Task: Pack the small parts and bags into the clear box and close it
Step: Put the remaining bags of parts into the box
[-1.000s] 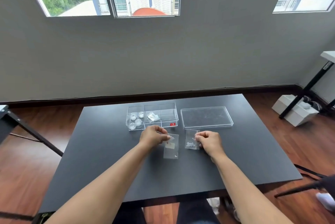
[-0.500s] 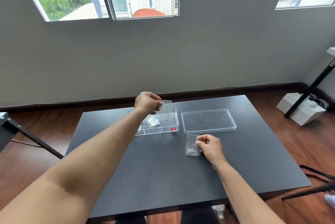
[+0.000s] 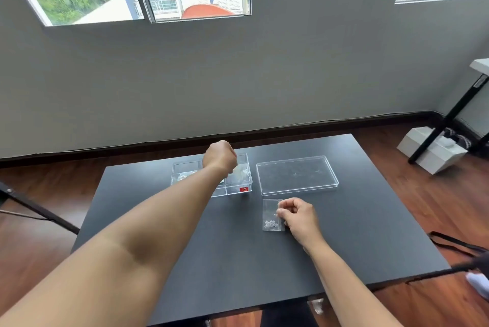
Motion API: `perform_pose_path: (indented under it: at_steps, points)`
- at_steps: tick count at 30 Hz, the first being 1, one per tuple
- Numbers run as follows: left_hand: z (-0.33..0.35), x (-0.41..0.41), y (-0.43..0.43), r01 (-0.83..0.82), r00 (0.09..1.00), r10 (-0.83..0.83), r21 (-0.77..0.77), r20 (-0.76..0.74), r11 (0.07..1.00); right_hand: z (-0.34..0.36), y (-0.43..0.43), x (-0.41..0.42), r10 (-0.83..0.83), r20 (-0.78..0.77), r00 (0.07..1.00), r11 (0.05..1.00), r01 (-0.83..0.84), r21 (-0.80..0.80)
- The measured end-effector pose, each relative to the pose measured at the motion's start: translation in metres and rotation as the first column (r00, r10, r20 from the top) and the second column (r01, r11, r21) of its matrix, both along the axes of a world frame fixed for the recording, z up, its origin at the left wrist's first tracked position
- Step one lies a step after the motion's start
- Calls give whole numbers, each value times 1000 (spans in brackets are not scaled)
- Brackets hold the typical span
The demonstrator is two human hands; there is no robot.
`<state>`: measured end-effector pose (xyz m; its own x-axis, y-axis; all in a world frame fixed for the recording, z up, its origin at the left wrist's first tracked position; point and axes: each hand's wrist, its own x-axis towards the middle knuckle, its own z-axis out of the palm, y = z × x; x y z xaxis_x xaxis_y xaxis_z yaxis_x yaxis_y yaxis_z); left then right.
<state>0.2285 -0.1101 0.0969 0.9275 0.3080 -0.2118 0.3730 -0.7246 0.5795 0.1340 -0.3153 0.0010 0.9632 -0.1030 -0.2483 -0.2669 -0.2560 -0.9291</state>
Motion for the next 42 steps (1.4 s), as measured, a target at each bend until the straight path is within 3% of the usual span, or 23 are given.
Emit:
perform_pose_path:
  at_steps: [4,10,15,20,24,32,42]
  points:
    - [-4,-1,-6,88,996,-88,321,-14,943,-2,0,-1,-1,1,1000,1000,1,-29]
    - [-16,-3,-3,182,982,-187,458,-35,870,0,0,-1,6,-5,1000,999,-6,-36]
    - [-17,-10,9,138,983,-168,316,69,939,5,-1,-2,-15,-14,1000,1000,15,6]
    - [-13,-32,53,-106,976,69,175,208,979,27,-1,13,-77,24,997,989,74,130]
    - [-23,-55,96,-259,959,247,77,141,963,57,16,41,-24,87,996,994,15,107]
    - [-31,-73,120,-360,920,374,-126,118,924,87,80,87,140,41,989,977,-132,-165]
    - [-38,-77,130,-382,904,410,-200,119,902,85,120,100,235,-46,971,811,-222,-541]
